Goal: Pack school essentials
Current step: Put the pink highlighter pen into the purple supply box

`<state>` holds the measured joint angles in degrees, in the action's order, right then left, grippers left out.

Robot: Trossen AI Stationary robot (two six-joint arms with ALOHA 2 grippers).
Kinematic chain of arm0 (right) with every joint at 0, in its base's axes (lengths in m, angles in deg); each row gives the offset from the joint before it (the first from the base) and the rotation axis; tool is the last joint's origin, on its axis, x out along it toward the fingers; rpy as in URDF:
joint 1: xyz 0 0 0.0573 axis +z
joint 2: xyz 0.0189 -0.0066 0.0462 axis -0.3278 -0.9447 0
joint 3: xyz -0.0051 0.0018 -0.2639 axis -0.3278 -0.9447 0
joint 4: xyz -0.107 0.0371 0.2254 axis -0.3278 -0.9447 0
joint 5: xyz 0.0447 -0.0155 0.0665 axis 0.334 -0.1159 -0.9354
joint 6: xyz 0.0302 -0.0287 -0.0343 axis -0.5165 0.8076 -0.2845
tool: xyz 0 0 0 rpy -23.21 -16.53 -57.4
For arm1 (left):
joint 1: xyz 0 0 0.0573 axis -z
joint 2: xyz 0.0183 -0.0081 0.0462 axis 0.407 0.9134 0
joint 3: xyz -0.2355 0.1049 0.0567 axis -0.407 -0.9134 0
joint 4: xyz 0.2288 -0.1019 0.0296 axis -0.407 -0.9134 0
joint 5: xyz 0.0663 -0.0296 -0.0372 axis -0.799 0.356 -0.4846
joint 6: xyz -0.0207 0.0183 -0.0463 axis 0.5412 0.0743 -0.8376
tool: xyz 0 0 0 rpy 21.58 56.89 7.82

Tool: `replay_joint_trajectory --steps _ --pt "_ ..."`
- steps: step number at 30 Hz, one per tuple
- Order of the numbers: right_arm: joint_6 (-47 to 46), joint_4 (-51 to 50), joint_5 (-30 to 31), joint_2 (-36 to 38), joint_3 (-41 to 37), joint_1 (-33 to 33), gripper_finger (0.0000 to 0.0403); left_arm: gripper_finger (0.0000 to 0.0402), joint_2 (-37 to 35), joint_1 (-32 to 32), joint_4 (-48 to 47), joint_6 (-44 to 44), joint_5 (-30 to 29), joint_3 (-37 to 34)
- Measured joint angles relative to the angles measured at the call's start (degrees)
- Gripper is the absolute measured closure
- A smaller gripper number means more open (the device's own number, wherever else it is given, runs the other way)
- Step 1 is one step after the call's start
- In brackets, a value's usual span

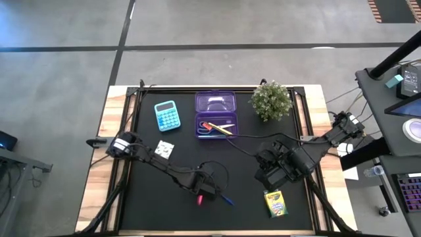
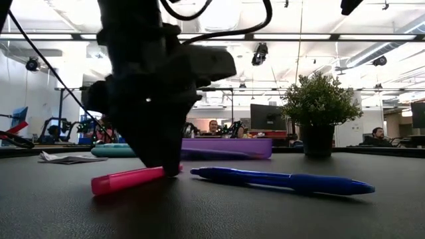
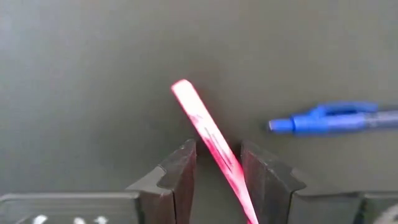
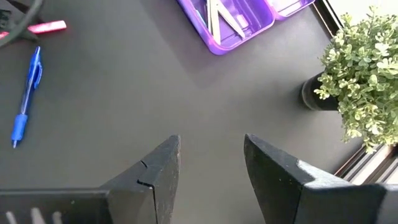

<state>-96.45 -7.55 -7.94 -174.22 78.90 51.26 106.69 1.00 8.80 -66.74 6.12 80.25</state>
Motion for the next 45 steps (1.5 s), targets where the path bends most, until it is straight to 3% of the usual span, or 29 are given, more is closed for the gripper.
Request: replay_joint_trajectory --steps 11,19,24,29,37,41,45 --pt "1.65 -0.04 0.01 0.00 -0.14 -0.02 0.0234 0.0293 -0.16 3.54 -1.26 -4.83 4.60 0.08" --pt "2.33 -0.03 0.01 0.00 -0.14 -0.13 0.0234 0.0379 -0.14 3.45 -2.38 -5.17 4.66 -0.86" --pt "2.33 -0.03 0.01 0.00 -0.14 -0.15 0.0234 0.0389 -0.23 3.06 -2.39 -4.90 4.74 -1.01" --pt "2.33 -0.04 0.01 0.00 -0.14 -0.13 0.0234 0.0389 -1.90 2.15 -2.94 -0.28 4.44 -0.10" --pt "2.13 -0.30 0.01 0.00 -0.17 -0.15 0.0234 0.0389 -8.82 -1.49 -2.26 6.34 -3.69 -0.05" --pt "1.14 -0.06 0.01 0.00 -0.17 -0.17 0.0234 0.0390 -12.30 -6.24 -1.75 14.78 -9.23 -0.02" --pt "-1.49 0.04 0.03 0.00 -0.17 -0.17 0.0234 0.0390 -12.99 -13.45 1.04 26.71 -11.23 0.04"
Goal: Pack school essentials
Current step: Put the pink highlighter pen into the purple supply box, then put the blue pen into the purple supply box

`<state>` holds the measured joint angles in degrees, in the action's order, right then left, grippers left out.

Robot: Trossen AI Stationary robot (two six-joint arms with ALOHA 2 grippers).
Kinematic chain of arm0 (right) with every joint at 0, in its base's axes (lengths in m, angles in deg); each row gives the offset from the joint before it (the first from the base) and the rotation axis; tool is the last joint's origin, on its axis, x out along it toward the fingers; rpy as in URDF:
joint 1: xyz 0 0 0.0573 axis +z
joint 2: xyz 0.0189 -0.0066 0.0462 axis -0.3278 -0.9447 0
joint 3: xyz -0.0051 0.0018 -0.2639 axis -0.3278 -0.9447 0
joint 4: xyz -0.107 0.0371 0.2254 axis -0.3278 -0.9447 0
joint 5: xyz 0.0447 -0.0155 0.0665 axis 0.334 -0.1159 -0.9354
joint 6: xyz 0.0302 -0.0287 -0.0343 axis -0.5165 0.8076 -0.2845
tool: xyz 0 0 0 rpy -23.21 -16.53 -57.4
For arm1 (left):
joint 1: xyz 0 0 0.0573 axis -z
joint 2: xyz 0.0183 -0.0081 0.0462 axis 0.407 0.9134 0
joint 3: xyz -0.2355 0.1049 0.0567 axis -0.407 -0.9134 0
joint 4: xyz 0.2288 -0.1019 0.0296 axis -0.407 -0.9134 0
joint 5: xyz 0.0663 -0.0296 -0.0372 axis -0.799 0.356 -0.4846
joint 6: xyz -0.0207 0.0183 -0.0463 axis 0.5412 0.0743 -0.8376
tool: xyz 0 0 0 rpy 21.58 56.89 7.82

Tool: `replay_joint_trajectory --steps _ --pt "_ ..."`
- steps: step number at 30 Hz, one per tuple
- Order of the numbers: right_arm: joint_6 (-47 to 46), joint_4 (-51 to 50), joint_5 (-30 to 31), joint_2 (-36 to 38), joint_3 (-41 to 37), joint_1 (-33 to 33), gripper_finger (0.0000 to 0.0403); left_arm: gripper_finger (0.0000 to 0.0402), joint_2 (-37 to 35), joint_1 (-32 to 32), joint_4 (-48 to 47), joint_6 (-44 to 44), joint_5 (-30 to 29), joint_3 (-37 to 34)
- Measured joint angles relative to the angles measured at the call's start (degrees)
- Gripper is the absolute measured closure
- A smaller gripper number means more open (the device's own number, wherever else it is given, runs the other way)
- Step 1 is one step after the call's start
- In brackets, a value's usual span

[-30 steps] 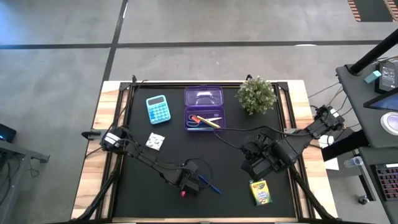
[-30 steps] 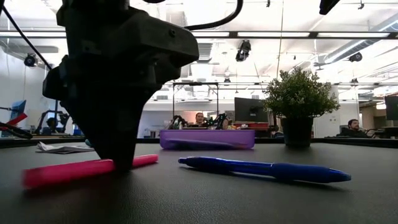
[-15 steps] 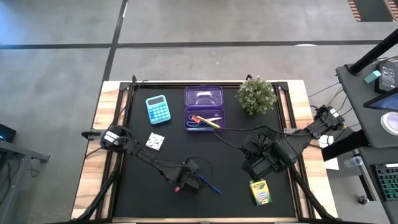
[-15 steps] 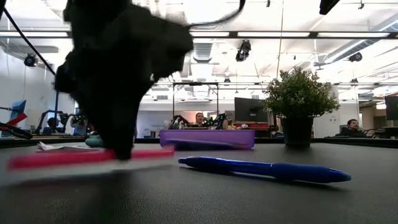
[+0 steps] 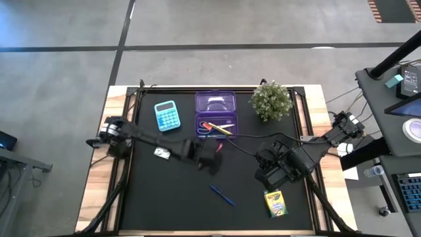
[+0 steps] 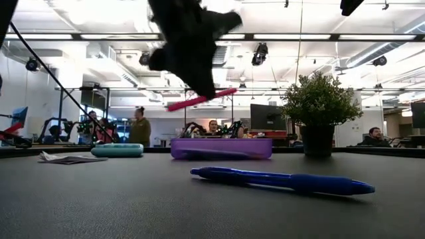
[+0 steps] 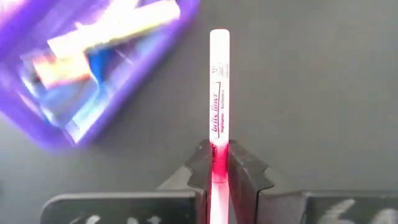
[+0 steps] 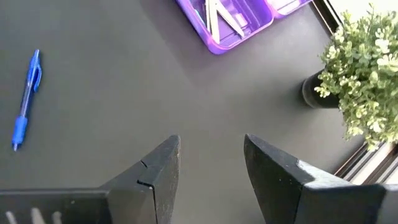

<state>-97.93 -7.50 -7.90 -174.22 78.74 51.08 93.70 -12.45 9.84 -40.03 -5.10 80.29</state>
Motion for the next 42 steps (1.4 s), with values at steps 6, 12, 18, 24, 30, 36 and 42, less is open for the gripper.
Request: replay_joint_trajectory --steps 6,12,18,24,30,36,42 --pt "-4.33 0.07 0.61 0.00 -0.09 -0.09 0.0234 0.0390 -0.13 -10.90 12.76 18.16 0.01 -1.30" --pt "-7.74 0.07 1.51 0.00 -0.15 -0.11 0.0234 0.0390 0.54 -16.13 18.84 34.33 0.32 -2.02" --pt "-9.37 0.01 1.55 0.02 -0.26 -0.17 0.0234 0.0391 4.88 -16.74 19.39 44.96 1.66 -2.70" --pt "-10.09 0.04 1.61 0.02 -0.26 -0.40 0.0234 0.0390 6.94 -16.83 18.91 45.07 2.22 -2.70" --pt "-10.04 0.13 1.62 0.02 -0.28 -0.61 0.0234 0.0369 7.02 -16.83 15.55 44.82 2.38 -4.81" --pt "-9.96 0.15 1.60 0.02 -0.28 -0.66 0.0234 0.0359 6.91 -16.85 15.54 42.93 2.39 -6.53" --pt "-9.95 0.20 1.57 0.02 -0.28 -0.66 0.0234 0.0357 5.82 -16.85 15.54 40.27 2.25 -6.52"
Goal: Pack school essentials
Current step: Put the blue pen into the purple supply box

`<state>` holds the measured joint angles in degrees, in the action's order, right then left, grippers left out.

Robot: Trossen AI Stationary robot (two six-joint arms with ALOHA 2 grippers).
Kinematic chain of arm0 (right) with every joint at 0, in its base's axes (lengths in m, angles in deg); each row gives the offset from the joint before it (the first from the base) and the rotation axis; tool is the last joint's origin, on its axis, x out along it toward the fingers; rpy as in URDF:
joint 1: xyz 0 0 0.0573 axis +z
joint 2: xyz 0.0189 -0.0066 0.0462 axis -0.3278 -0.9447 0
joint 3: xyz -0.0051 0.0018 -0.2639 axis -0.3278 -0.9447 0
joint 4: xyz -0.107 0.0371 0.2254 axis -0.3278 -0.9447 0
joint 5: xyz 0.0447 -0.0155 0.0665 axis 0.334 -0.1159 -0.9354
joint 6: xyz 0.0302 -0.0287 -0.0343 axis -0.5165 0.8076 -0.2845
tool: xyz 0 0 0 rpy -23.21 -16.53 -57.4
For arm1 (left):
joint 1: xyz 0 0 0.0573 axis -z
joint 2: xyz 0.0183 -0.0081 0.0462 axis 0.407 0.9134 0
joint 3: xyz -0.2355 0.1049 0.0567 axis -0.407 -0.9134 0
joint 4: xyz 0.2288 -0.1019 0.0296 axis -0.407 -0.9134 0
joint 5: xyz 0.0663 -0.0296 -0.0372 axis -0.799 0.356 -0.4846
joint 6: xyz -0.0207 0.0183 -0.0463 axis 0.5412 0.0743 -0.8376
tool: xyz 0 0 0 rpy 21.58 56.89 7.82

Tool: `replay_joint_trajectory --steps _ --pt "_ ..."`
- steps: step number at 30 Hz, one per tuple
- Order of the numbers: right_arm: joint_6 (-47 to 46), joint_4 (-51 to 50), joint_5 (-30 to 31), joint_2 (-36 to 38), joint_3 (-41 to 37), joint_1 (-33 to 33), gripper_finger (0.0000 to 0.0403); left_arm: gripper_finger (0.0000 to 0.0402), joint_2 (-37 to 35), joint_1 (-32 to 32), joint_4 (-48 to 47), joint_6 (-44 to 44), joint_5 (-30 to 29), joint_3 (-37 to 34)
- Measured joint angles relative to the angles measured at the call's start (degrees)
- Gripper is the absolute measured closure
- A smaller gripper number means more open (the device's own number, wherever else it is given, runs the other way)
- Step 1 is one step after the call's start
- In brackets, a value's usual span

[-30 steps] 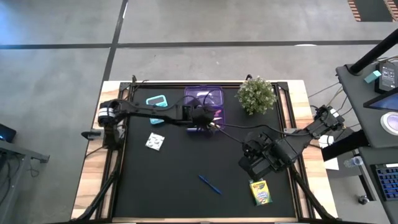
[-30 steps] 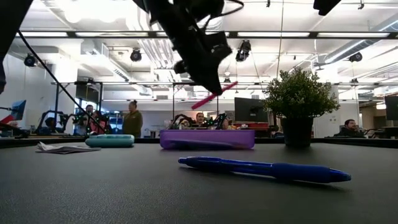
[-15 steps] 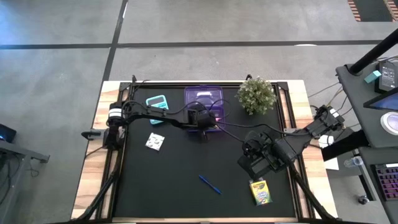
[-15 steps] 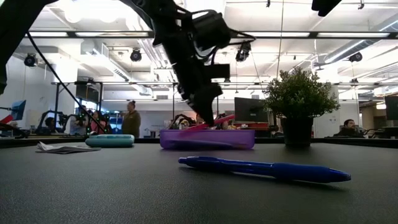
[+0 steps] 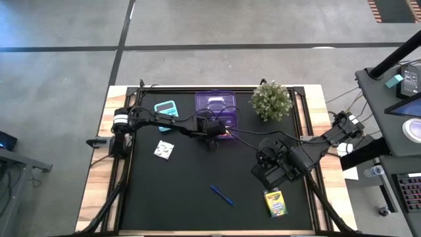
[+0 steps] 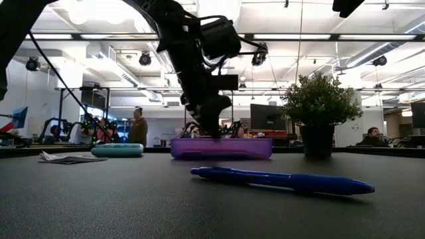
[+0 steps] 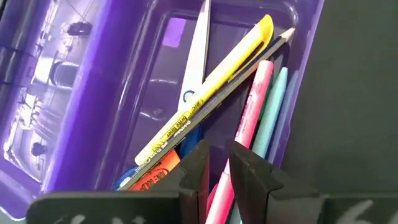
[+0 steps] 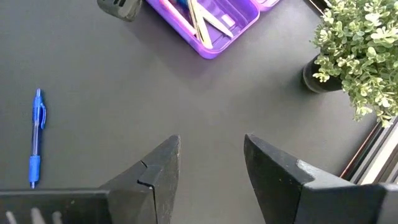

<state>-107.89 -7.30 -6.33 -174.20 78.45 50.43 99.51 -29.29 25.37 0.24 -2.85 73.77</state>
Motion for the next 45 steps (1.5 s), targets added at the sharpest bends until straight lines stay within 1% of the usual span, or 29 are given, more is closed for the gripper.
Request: replay_joint_trajectory --steps 3,6,8,11,13,18,22,26,30,34,38,45 --pt "0.00 0.06 -0.13 0.00 0.00 0.02 0.0234 0.0352 -0.59 0.00 -1.37 -0.54 0.06 0.60" --pt "-0.01 0.61 -0.57 0.00 0.00 0.02 0.0234 0.0335 -1.56 -0.02 -4.67 -5.28 2.71 2.19" --pt "0.00 2.44 -1.03 0.00 0.00 0.02 0.0234 0.0323 -2.78 -0.02 -7.26 -12.54 6.72 2.98" --pt "0.52 6.87 -1.52 -0.15 -0.05 0.07 0.0234 0.0312 -5.05 0.45 -8.94 -22.48 15.48 2.74" --pt "1.78 11.43 -1.57 -0.15 -0.76 0.07 0.0234 0.0311 -6.78 2.25 -9.59 -25.66 17.42 2.01" --pt "8.79 24.56 -2.07 -0.17 -3.46 0.20 0.0234 0.0310 -12.44 9.31 -12.44 -32.94 17.08 -0.54" --pt "11.28 34.21 -2.62 -0.20 -6.68 0.48 0.0234 0.0310 -16.30 15.72 -15.23 -40.42 12.69 -3.29" --pt "11.43 43.64 -4.39 -0.26 -11.16 0.94 0.0234 0.0310 -20.10 21.26 -15.32 -47.99 11.66 -7.09" --pt "8.20 51.38 -4.65 -0.26 -15.75 1.26 0.0234 0.0310 -22.91 25.52 -15.50 -53.34 10.82 -10.22" --pt "1.40 55.97 -4.62 -0.91 -19.63 1.22 0.0234 0.0310 -24.69 28.76 -15.46 -55.23 10.27 -11.96" --pt "-3.19 58.41 -5.58 -4.54 -20.15 1.31 0.0234 0.0310 -25.68 31.16 -15.57 -55.46 10.25 -13.01" --pt "-7.21 55.24 -8.77 -13.90 -14.14 0.96 0.0234 0.0310 -25.86 33.71 -15.88 -53.52 10.25 -13.05"
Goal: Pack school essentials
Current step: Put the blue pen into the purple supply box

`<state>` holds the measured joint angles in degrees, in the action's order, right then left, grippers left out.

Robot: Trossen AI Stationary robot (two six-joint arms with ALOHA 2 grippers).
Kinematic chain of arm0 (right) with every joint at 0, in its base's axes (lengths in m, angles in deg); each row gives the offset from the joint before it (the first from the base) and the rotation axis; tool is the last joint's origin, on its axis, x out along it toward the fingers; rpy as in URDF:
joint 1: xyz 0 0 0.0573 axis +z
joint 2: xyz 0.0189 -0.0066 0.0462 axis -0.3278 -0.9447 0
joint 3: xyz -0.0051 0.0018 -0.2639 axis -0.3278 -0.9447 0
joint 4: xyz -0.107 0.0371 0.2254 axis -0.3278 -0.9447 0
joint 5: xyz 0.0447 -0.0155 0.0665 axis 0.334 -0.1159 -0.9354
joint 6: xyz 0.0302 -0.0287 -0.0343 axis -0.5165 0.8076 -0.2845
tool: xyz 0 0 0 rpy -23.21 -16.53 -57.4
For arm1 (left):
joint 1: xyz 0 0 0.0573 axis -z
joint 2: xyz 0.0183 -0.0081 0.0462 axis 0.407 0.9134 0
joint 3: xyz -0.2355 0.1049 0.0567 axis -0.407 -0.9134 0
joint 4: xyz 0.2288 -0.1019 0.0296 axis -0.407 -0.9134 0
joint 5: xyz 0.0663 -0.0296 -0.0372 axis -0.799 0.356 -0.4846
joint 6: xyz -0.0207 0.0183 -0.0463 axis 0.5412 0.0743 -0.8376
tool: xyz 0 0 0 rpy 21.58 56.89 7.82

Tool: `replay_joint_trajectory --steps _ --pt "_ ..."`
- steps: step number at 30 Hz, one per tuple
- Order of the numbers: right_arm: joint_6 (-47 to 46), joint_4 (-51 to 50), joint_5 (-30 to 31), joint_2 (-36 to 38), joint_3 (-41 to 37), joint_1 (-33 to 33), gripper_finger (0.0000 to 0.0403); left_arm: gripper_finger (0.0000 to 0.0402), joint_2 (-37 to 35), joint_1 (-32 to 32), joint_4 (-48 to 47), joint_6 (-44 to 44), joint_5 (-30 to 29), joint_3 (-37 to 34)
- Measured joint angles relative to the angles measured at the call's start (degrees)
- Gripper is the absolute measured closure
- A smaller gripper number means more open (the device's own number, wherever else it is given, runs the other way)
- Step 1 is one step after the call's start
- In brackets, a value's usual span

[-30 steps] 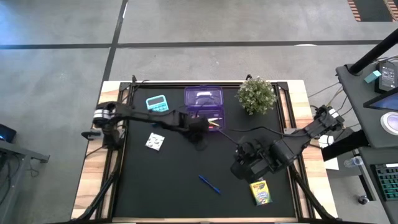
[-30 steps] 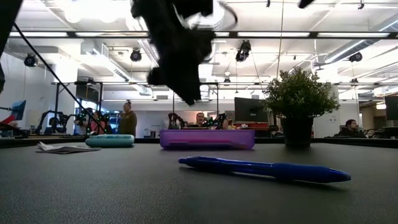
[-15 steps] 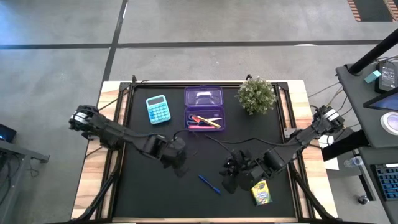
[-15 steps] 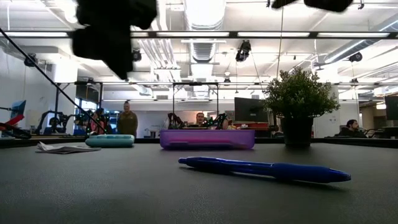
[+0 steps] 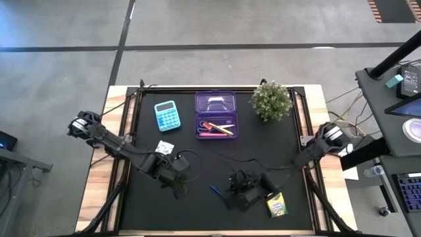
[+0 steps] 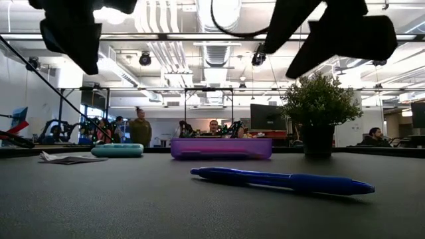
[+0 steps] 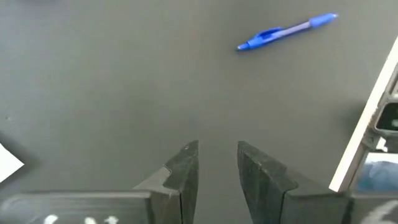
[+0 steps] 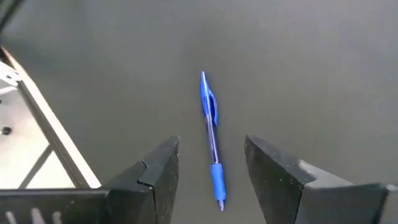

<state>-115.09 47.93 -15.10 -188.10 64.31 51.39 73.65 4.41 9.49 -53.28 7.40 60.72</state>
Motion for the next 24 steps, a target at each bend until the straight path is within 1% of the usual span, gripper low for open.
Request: replay_joint_trajectory --steps 7,11,17,24 --pt "-1.23 -0.79 -4.71 -8.56 6.40 -0.52 0.0234 0.0310 -0.04 2.01 -0.02 2.51 0.02 0.00" --pt "-2.03 -2.19 -5.50 -13.47 10.00 -0.64 0.0234 0.0310 -0.07 2.94 -0.05 4.36 0.03 0.00" --pt "-2.20 -8.13 -5.48 -19.56 16.52 -1.40 0.0234 0.0310 -0.07 3.47 -0.10 7.33 0.02 0.00" --pt "-1.26 -20.58 -5.48 -26.52 25.51 -2.39 0.0236 0.0310 -0.07 3.51 -0.16 10.40 0.04 0.00"
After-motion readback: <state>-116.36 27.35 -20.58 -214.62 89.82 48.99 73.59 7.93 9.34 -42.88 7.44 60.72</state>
